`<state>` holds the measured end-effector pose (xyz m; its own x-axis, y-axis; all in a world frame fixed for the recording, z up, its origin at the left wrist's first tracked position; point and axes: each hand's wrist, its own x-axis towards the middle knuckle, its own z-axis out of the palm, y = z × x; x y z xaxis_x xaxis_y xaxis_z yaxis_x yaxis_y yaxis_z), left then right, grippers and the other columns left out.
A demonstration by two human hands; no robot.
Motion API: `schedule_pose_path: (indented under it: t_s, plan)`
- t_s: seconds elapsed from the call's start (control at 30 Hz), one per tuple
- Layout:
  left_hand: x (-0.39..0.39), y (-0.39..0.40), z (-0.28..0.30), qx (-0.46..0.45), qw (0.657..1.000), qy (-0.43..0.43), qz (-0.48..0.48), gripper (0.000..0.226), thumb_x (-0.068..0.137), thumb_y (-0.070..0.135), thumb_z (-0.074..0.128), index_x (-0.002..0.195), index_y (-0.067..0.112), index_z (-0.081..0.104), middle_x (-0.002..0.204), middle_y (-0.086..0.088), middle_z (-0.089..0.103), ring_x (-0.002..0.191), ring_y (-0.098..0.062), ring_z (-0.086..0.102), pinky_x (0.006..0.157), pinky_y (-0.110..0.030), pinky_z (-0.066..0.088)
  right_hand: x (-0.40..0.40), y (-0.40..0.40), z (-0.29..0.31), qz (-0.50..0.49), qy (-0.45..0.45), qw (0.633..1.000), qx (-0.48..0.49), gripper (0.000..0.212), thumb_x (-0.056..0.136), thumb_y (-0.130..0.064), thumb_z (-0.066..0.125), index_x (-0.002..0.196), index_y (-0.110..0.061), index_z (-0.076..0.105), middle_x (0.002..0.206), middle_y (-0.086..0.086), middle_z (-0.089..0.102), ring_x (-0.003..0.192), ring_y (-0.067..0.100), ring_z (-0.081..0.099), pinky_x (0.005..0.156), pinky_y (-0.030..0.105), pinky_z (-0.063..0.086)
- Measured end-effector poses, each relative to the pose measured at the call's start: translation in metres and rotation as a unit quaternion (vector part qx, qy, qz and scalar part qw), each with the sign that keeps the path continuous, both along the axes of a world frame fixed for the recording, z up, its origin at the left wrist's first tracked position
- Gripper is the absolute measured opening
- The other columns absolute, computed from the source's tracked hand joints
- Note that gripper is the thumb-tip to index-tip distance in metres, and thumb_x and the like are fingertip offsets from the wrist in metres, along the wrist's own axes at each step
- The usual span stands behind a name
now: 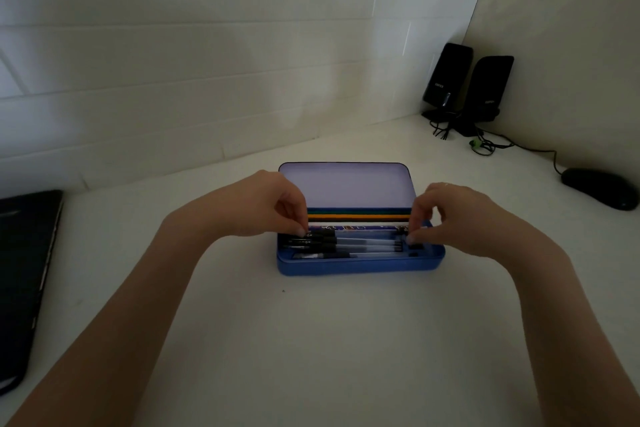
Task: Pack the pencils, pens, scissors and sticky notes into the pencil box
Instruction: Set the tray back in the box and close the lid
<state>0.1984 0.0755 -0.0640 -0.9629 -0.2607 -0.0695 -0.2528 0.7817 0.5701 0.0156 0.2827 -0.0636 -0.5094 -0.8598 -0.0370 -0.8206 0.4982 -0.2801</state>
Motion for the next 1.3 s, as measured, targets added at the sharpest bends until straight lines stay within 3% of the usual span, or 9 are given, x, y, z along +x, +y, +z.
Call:
schedule_pose_path:
  t_s: [0.23, 0.53, 0.77, 0.9, 0.97, 1.1, 1.2, 1.3]
  plan:
    - [0.0028, -0.0024, 0.0020, 0.034, 0.999, -0.027, -0.009, 0.012, 0.070, 0.022, 0.079, 0.081, 0.024, 0.073, 0.075, 0.012, 0.072, 0.071, -0.002, 0.066, 0.071, -0.019, 0.051, 0.0037, 0.0027, 0.0020, -0.027, -0.099, 0.994, 0.037, 0.016, 0.070, -0.037, 0.078, 0.067, -0.026, 0.066, 0.075, -0.007, 0.061, 0.058, 0.009, 0.047, 0.057, 0.024, 0.040]
    - [0.0035, -0.0026, 0.0023, 0.039, 0.998, -0.036, -0.011, 0.016, 0.069, 0.021, 0.079, 0.082, 0.024, 0.071, 0.079, 0.010, 0.071, 0.076, -0.007, 0.066, 0.079, -0.030, 0.054, 0.0062, 0.0030, 0.0004, -0.011, -0.115, 0.990, 0.082, 0.013, 0.074, -0.033, 0.075, 0.072, -0.023, 0.066, 0.071, -0.005, 0.061, 0.061, 0.008, 0.051, 0.059, 0.021, 0.042]
    - [0.0034, -0.0024, 0.0026, 0.036, 0.999, -0.034, -0.015, 0.015, 0.071, 0.020, 0.078, 0.084, 0.021, 0.071, 0.080, 0.008, 0.071, 0.074, -0.006, 0.066, 0.078, -0.029, 0.053, 0.0053, 0.0087, 0.0022, 0.016, -0.135, 0.986, 0.097, 0.013, 0.084, -0.035, 0.062, 0.080, -0.023, 0.061, 0.080, -0.002, 0.062, 0.069, 0.010, 0.050, 0.067, 0.025, 0.043]
    - [0.0029, -0.0027, 0.0018, 0.033, 0.999, -0.033, -0.016, 0.014, 0.072, 0.019, 0.078, 0.084, 0.021, 0.071, 0.082, 0.007, 0.071, 0.076, -0.009, 0.066, 0.077, -0.029, 0.053, 0.0052, 0.0096, 0.0045, 0.019, -0.170, 0.983, 0.070, 0.025, 0.092, -0.037, 0.048, 0.085, -0.018, 0.063, 0.087, 0.002, 0.065, 0.079, 0.016, 0.057, 0.079, 0.031, 0.048]
    - [0.0027, -0.0030, 0.0014, 0.033, 0.999, -0.032, -0.015, 0.014, 0.071, 0.020, 0.078, 0.084, 0.022, 0.071, 0.080, 0.008, 0.071, 0.076, -0.009, 0.066, 0.077, -0.029, 0.053, 0.0068, 0.0066, 0.0030, 0.015, -0.175, 0.982, 0.064, 0.031, 0.094, -0.038, 0.043, 0.080, -0.019, 0.063, 0.082, -0.001, 0.065, 0.076, 0.014, 0.056, 0.077, 0.029, 0.047]
    - [0.0025, -0.0045, 0.0003, 0.035, 0.999, -0.033, -0.012, 0.014, 0.070, 0.021, 0.079, 0.082, 0.023, 0.072, 0.075, 0.012, 0.071, 0.074, -0.007, 0.067, 0.075, -0.027, 0.053, 0.0079, 0.0027, -0.0028, 0.010, -0.158, 0.985, 0.067, 0.037, 0.094, -0.041, 0.043, 0.074, -0.020, 0.064, 0.084, 0.012, 0.066, 0.069, 0.017, 0.050, 0.070, 0.031, 0.041]
    - [0.0026, -0.0048, -0.0002, 0.035, 0.999, -0.031, -0.010, 0.014, 0.070, 0.020, 0.079, 0.082, 0.023, 0.071, 0.074, 0.012, 0.071, 0.076, -0.007, 0.067, 0.077, -0.027, 0.053, 0.0082, 0.0035, -0.0004, 0.017, -0.154, 0.986, 0.061, 0.032, 0.091, -0.042, 0.048, 0.080, -0.016, 0.064, 0.071, 0.002, 0.057, 0.064, 0.014, 0.047, 0.064, 0.027, 0.037]
    - [0.0027, -0.0046, -0.0004, 0.036, 0.999, -0.028, -0.011, 0.014, 0.070, 0.021, 0.079, 0.082, 0.023, 0.071, 0.075, 0.011, 0.070, 0.076, -0.008, 0.067, 0.077, -0.028, 0.053, 0.0080, 0.0046, 0.0014, 0.024, -0.162, 0.985, 0.057, 0.020, 0.086, -0.039, 0.058, 0.071, -0.025, 0.061, 0.068, -0.005, 0.055, 0.062, 0.010, 0.046, 0.062, 0.022, 0.036]
